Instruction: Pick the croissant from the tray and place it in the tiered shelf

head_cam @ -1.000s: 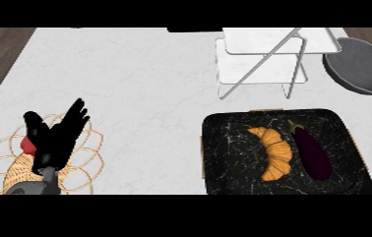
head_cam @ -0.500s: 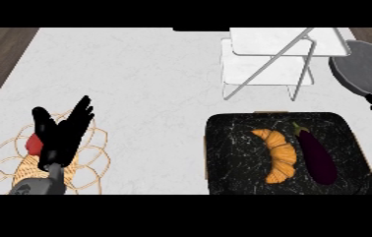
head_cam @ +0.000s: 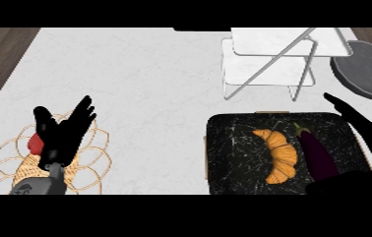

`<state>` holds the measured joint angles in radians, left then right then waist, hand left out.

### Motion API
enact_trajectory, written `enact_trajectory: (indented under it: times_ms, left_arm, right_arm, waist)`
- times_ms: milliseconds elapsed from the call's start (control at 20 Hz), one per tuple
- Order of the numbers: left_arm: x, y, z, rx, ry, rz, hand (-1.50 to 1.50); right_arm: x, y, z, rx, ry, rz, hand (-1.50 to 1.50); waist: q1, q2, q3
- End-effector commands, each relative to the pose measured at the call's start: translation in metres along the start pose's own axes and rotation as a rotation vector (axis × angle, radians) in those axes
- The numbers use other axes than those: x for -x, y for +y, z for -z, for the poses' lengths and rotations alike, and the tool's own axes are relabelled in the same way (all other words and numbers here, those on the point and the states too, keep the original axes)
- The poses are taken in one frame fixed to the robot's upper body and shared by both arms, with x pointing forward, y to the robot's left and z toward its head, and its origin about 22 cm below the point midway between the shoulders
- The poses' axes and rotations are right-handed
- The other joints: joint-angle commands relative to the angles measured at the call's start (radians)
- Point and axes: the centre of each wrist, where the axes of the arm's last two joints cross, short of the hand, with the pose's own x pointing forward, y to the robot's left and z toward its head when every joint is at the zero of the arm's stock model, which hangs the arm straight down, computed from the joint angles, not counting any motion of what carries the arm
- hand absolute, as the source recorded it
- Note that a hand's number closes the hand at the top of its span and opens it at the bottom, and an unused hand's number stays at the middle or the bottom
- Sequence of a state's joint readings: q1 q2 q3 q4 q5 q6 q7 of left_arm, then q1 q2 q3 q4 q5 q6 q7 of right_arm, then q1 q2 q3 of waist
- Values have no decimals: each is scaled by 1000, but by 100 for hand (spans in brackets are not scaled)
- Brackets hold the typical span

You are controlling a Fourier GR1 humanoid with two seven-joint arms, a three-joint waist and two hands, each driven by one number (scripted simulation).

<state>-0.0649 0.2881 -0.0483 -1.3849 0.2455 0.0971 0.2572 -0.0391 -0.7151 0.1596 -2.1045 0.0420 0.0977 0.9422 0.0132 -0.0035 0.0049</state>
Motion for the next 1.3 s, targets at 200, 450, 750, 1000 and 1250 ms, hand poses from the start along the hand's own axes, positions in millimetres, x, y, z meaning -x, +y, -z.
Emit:
enact_trajectory:
  times_ms: [200, 450, 750, 1000, 1250]
  left_arm:
    - [7, 9, -4, 13, 70, -15, 0]
    - [-2, 4, -9, -3, 63, -5, 0]
    - [14, 3, 6, -14, 60, 5, 0]
    - [18, 16, -14, -3, 71, -18, 0]
    - [14, 6, -6, -4, 70, -13, 0]
  right_arm:
    - [-20, 34, 6, -48, 99, -115, -150]
    - [-23, 49, 5, 17, 137, -138, -150]
    - [-17, 75, 11, 15, 139, -161, -150]
    - [8, 77, 25, 18, 158, -156, -150]
    - [-9, 97, 41, 45, 193, -195, -150]
  waist:
    - [-8, 3, -5]
    - [-8, 1, -5]
    - [-14, 4, -5]
    - [-11, 3, -5]
    - [-9, 3, -5]
